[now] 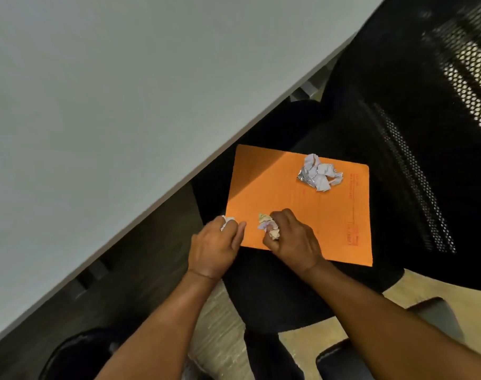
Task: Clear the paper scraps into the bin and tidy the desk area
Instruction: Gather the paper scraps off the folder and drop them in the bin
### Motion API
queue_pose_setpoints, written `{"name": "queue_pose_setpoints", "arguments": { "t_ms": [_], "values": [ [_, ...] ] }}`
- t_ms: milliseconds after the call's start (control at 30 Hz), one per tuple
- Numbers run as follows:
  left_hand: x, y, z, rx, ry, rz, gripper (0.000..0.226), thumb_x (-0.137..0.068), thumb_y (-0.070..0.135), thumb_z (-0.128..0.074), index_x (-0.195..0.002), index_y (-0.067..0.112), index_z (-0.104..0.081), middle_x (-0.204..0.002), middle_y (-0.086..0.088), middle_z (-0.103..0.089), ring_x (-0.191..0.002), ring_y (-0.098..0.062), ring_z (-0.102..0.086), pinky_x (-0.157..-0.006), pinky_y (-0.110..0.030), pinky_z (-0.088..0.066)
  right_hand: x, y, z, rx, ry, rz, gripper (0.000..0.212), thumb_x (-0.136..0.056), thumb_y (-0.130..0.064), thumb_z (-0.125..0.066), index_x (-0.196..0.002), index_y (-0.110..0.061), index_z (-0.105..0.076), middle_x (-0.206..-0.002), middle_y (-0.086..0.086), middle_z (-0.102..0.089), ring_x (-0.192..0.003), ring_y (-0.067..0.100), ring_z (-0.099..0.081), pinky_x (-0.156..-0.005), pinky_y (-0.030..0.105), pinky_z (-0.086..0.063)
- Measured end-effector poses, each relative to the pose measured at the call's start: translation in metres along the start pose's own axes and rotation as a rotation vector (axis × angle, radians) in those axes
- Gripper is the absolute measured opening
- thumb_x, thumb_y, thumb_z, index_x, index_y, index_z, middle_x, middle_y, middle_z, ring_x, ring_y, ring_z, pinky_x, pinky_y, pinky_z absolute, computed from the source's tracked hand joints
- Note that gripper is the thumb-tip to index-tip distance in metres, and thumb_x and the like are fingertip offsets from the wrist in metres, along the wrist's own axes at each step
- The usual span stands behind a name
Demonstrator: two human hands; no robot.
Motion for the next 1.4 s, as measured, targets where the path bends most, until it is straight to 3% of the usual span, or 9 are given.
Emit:
{"name": "queue_pose_setpoints", "arguments": {
  "t_ms": [233,400,633,867,1067,1167,1233,1300,1400],
  "values": [
    [0.143,-0.1,0.047,-0.056,0.114,0.339,0.039,-0.097,0.034,-0.045,-0.069,0.011,-0.059,-0.068,-0.008,-0.057,-0.054,-0.029,-0.057,-0.039,-0.033,-0.041,0.018,-0.129,-0.087,-0.072,-0.103,0.305,0.032,-0.081,-0.034,-0.051,-0.104,-0.012,-0.049,-0.087,0.013,-0.057,-0.057,0.03,-0.058,-0.042,0.031,-0.045],
    [0.264,-0.167,0.076,-0.132,0.218,0.508,0.038,-0.098,0.031,-0.048,-0.068,0.011,-0.058,-0.066,-0.009,-0.057,-0.051,-0.03,-0.057,-0.039,-0.036,-0.042,0.06,-0.219,-0.173,-0.081,-0.195,0.438,0.029,-0.082,-0.035,-0.049,-0.103,-0.016,-0.048,-0.089,0.007,-0.056,-0.056,0.026,-0.058,-0.043,0.027,-0.043],
    [0.434,-0.243,0.089,-0.155,0.309,0.753,0.041,-0.102,0.033,-0.043,-0.071,0.01,-0.057,-0.067,-0.008,-0.057,-0.051,-0.026,-0.055,-0.04,-0.033,-0.042,0.156,-0.334,-0.307,-0.179,-0.417,0.548,0.028,-0.079,-0.036,-0.049,-0.099,-0.017,-0.047,-0.086,0.009,-0.057,-0.056,0.029,-0.059,-0.045,0.032,-0.047],
    [0.542,-0.308,0.05,-0.183,0.314,0.984,0.05,-0.103,0.041,-0.036,-0.08,0.006,-0.064,-0.078,-0.014,-0.063,-0.061,-0.032,-0.062,-0.045,-0.037,-0.048,0.22,-0.387,-0.425,-0.18,-0.591,0.58,0.048,-0.078,-0.037,-0.044,-0.103,0.001,-0.061,-0.098,0.019,-0.062,-0.071,0.04,-0.063,-0.057,0.042,-0.052],
    [0.578,-0.347,0.007,-0.117,0.339,1.089,0.044,-0.098,0.037,-0.039,-0.091,0.002,-0.066,-0.088,-0.019,-0.064,-0.068,-0.038,-0.062,-0.048,-0.038,-0.049,0.233,-0.388,-0.504,-0.086,-0.638,0.578,0.049,-0.082,-0.044,-0.042,-0.112,-0.006,-0.054,-0.108,0.016,-0.058,-0.08,0.039,-0.063,-0.062,0.042,-0.051],
    [0.583,-0.362,-0.015,0.039,0.247,1.179,0.058,-0.098,0.049,-0.023,-0.107,0.005,-0.06,-0.099,-0.019,-0.064,-0.085,-0.039,-0.062,-0.06,-0.042,-0.05,0.229,-0.384,-0.535,0.01,-0.646,0.552,0.05,-0.089,-0.052,-0.039,-0.119,-0.012,-0.047,-0.116,0.014,-0.051,-0.089,0.037,-0.059,-0.066,0.039,-0.047],
    [0.589,-0.367,-0.035,0.102,0.049,1.275,0.068,-0.095,0.057,-0.01,-0.132,0.014,-0.047,-0.128,-0.02,-0.057,-0.112,-0.041,-0.056,-0.082,-0.048,-0.049,0.23,-0.376,-0.555,0.149,-0.723,0.55,0.056,-0.09,-0.055,-0.04,-0.133,-0.019,-0.037,-0.132,0.016,-0.041,-0.108,0.039,-0.05,-0.078,0.044,-0.045],
    [0.6,-0.367,-0.055,0.07,-0.181,1.32,0.073,-0.092,0.062,0.0,-0.153,0.024,-0.017,-0.158,-0.022,-0.023,-0.143,-0.04,-0.024,-0.111,-0.053,-0.027,0.233,-0.363,-0.569,0.353,-0.806,0.577,0.068,-0.089,-0.059,-0.041,-0.147,-0.031,-0.016,-0.154,0.015,-0.018,-0.131,0.04,-0.03,-0.096,0.054,-0.037],
    [0.614,-0.359,-0.07,0.037,-0.26,1.297,0.075,-0.091,0.065,0.01,-0.154,0.026,0.005,-0.163,-0.016,0.005,-0.149,-0.031,0.005,-0.119,-0.049,-0.002,0.24,-0.35,-0.574,0.503,-0.798,0.64,0.073,-0.09,-0.064,-0.031,-0.151,-0.036,-0.001,-0.161,0.007,0.002,-0.144,0.036,-0.006,-0.111,0.059,-0.02]
  ]
}}
Point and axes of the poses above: each hand's wrist, its own x-axis away from the middle knuckle, its own z-axis out of the back of the hand, y = z × x, the point moved 4 cm from there along -x, towards the middle knuckle
